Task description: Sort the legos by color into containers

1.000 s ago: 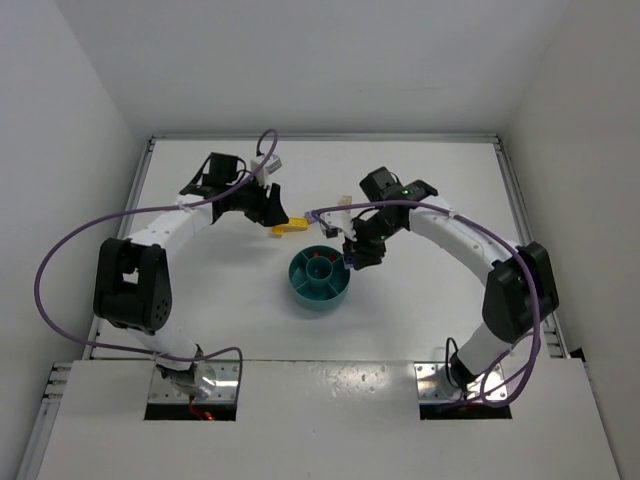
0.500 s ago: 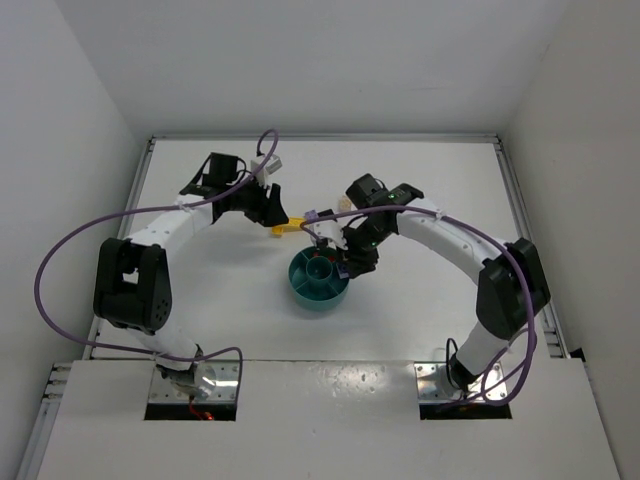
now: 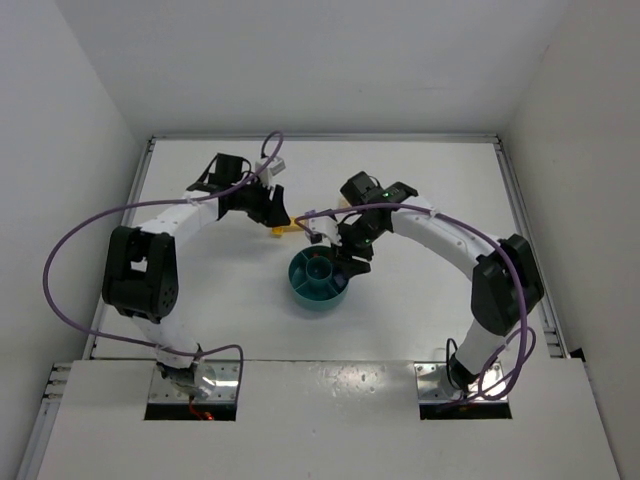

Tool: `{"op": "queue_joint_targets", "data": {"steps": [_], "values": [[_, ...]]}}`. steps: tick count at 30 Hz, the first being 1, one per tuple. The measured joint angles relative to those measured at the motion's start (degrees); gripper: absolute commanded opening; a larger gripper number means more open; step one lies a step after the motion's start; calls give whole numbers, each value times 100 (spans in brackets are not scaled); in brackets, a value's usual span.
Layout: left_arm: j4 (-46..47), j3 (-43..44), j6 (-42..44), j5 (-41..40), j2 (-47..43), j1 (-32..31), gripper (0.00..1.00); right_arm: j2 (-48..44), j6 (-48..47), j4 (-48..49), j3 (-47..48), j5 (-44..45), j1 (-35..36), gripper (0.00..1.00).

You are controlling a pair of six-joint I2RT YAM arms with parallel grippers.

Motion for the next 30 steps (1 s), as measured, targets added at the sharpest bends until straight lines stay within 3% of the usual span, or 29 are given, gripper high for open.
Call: {"op": "queue_joint_targets", "data": {"steps": [8,13,16,20,30], "values": [[48,706,223,2,752,-166,58,-645,621,782,-271,352,-57,60],[-275,1978,601,81,1646,-339,55,-1139,1296,1585,-741,1019,-166,62],[-435,2503,807,57,2085,-437,55,-1145,1709,1912,-962,1318,-328,75],[-640,2643,1071,-144,2350,-645,55,-1145,2131,2048,-1126,1635,-592,81],[-984,2957,1399,-472,2848,-1001,58,-994,2649,2114,-922,1768,-1097,82]]}}
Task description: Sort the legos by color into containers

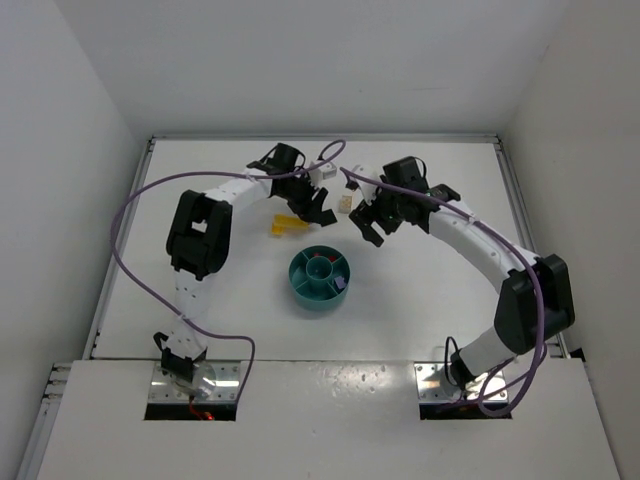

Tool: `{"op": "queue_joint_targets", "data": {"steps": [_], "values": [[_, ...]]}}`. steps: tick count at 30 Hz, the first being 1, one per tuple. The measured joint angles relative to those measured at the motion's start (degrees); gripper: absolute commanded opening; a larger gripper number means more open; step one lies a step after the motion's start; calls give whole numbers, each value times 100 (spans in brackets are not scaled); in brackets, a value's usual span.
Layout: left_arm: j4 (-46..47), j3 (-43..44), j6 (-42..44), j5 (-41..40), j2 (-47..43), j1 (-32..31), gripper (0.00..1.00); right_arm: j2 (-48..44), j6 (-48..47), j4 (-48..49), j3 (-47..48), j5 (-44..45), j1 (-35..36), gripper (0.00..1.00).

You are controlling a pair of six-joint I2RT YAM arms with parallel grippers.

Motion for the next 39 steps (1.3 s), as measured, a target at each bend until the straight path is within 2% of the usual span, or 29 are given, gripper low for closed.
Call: {"op": "queue_joint_targets", "data": {"steps": [4,10,31,36,38,39], "values": [[-15,76,68,-142,125,-11,58,90,48,-37,114,-39,-122,82],[-20,122,83,-389,144,-46,52,140,96,-74,210,-81,-232,82],[404,-107,98,-1185,142,-164,56,164,142,-118,216,-256,-348,82],[411,-107,98,-1246,142,-164,53,164,142,-122,216,-306,-348,82],[411,-109,98,-1261,142,-164,49,164,140,-122,216,-313,-348,82],[415,-116,98,-1263,142,-164,43,164,140,-122,216,-315,-348,82]]}}
